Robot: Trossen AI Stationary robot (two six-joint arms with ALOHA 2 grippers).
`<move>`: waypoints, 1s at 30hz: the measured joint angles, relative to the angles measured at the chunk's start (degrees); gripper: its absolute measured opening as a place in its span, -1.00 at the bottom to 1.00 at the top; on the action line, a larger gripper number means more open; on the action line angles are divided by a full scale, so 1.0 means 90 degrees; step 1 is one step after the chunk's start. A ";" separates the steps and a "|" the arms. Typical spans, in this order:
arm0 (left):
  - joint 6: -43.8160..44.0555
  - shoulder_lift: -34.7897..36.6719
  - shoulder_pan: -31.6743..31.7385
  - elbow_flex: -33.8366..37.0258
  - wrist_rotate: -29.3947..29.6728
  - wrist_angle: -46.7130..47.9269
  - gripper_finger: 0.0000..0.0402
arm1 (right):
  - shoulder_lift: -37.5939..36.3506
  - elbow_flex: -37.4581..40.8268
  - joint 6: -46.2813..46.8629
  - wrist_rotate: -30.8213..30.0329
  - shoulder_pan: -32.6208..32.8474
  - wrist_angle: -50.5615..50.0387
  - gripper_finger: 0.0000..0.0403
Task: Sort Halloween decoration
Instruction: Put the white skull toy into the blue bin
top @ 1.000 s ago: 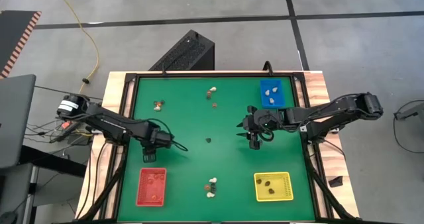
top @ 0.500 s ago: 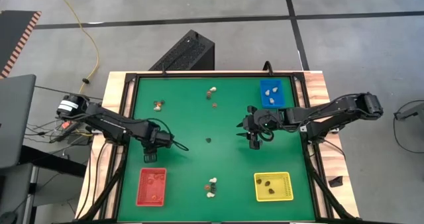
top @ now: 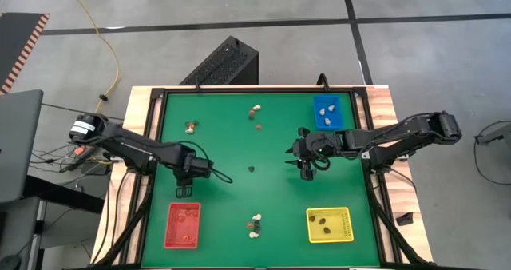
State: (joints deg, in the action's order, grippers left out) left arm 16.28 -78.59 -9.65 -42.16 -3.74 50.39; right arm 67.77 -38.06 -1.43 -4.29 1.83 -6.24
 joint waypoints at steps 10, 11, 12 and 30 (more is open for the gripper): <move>-0.0855 0.0011 -0.0013 -0.1242 0.0521 -0.2861 -0.69 | 0.0000 0.0000 0.0000 0.0001 0.0000 -0.0550 -0.03; -0.0974 -0.0025 -0.0022 -0.1219 0.0541 -0.3533 -0.67 | 0.0000 0.0000 0.0000 0.0000 0.0000 -0.0636 -0.03; -0.1117 -0.0096 -0.0029 -0.1198 0.0554 -0.4210 -0.66 | 0.0000 0.0000 0.0000 0.0001 0.0000 -0.0696 -0.03; -0.3026 -0.2607 0.0584 -0.1214 0.0641 -0.9708 -0.67 | -0.1136 -0.0019 0.0341 -0.0524 -0.0036 -0.1366 -0.03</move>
State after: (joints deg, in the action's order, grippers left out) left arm -10.96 -102.05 -4.39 -53.08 2.03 -36.98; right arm 57.54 -38.24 1.64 -9.01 1.50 -18.54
